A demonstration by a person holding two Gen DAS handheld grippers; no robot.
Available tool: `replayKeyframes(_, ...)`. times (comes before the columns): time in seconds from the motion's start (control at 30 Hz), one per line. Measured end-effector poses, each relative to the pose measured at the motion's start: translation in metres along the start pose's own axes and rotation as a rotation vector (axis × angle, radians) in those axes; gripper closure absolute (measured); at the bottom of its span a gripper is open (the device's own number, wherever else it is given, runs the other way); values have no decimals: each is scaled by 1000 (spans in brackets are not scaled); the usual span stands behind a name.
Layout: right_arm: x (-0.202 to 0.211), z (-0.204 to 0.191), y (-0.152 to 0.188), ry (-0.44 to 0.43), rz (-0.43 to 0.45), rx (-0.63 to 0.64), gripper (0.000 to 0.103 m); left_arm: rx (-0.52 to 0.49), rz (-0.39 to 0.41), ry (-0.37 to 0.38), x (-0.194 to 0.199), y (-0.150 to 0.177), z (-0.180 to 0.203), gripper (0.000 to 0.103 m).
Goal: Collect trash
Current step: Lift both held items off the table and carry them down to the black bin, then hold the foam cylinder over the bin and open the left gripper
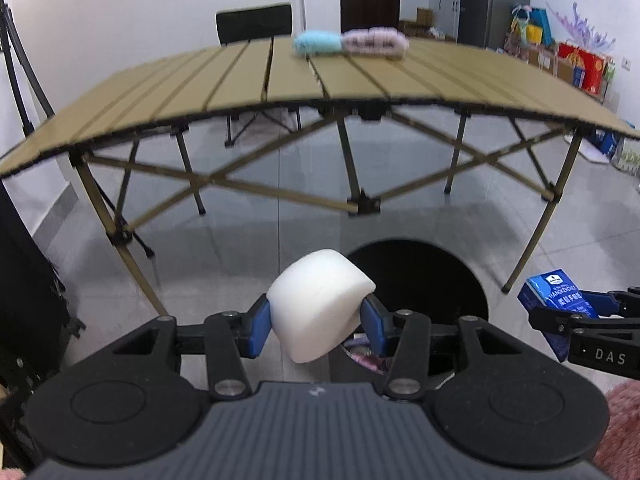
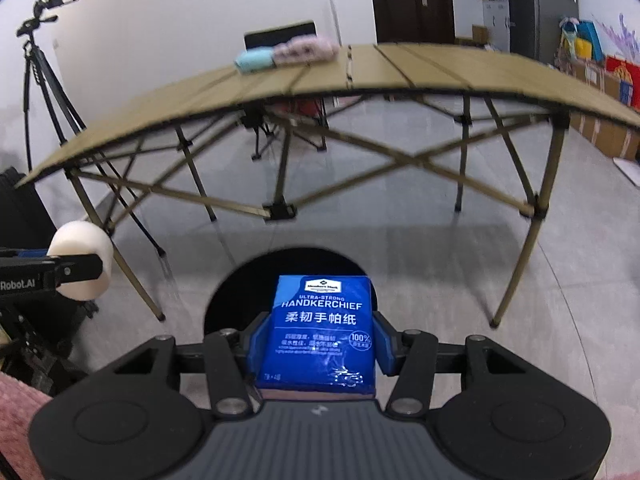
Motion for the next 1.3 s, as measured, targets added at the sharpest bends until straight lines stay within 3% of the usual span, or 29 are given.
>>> replayKeyframes(0.3, -33, 14, 37, 44, -93, -9, 52, 18, -95, -7, -39, 30, -7, 55)
replayKeyframes(0.67, -64, 31, 57, 98, -162, -43, 52, 65, -224, -21, -81, 61, -26, 55)
replayKeyframes(1.03, -87, 52, 68, 137, -209, -79, 52, 107, -238, -47, -101, 45, -27, 55)
replayKeyframes(1.3, -94, 71, 70, 161, -211, -105, 52, 93, -228, -26, -117, 24, 0, 55)
Point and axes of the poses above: each gripper's, at about its wrist camera, not at the fingertips, and x roughly against the way its jaws point, z to its right, y to its underside, the point moved 10 cm from there along -x, roughly the way its jaws point, and after that the axes turned 10 degrees about y, right-handed, at the moved point
